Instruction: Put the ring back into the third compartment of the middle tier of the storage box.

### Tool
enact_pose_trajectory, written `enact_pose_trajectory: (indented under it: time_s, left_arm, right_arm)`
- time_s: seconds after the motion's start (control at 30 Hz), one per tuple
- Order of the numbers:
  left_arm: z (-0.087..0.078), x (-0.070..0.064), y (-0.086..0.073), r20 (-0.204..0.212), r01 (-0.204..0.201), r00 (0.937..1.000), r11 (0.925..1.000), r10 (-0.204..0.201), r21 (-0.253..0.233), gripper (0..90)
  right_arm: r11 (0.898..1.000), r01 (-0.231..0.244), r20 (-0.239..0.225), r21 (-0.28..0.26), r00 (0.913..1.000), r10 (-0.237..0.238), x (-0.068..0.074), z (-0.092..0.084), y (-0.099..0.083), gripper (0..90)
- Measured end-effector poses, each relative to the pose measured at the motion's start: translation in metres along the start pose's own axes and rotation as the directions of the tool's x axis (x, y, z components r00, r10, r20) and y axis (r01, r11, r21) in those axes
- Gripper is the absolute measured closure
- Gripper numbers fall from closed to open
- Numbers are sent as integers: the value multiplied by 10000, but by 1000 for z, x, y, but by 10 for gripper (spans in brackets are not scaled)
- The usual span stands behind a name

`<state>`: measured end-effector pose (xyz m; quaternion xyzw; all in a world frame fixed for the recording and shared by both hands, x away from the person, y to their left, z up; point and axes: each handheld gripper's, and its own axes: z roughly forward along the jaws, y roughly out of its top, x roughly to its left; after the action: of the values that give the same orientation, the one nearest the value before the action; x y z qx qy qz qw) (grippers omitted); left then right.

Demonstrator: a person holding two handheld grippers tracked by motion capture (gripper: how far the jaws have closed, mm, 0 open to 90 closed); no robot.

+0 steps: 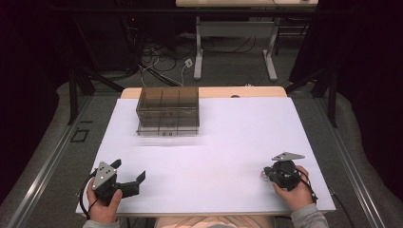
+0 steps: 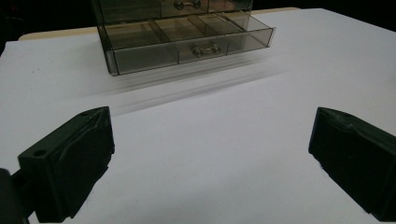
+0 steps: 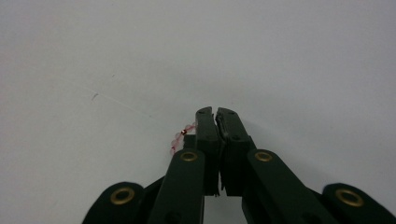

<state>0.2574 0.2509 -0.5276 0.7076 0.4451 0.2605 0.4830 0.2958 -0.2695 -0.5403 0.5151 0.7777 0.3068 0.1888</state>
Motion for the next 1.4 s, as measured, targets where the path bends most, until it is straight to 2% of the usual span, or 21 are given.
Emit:
enact_pose_trajectory:
  time_s: [0.2,0.47,0.73,0.97,1.4]
  left_arm:
    - [0,-1,0,0,73,10000,10000,-73,-18,6]
    - [1,-1,0,13,142,9999,9999,-142,16,6]
    - [0,0,1,21,149,9999,9998,-149,110,9]
    - [1,-1,1,32,160,9999,9999,-160,-9,9]
    - [1,-1,0,31,127,9999,9999,-127,-12,9]
  right_arm:
    - [9999,-45,-133,-135,9999,43,3,-4,3,882]
    - [9988,374,-238,-309,9990,-381,11,-8,17,882]
    - [9980,539,-428,-318,9976,-552,19,-7,29,882]
    - [9972,676,-695,-322,9951,-697,26,-5,38,882]
    - [9941,1003,-893,-405,9906,-1036,36,-8,63,882]
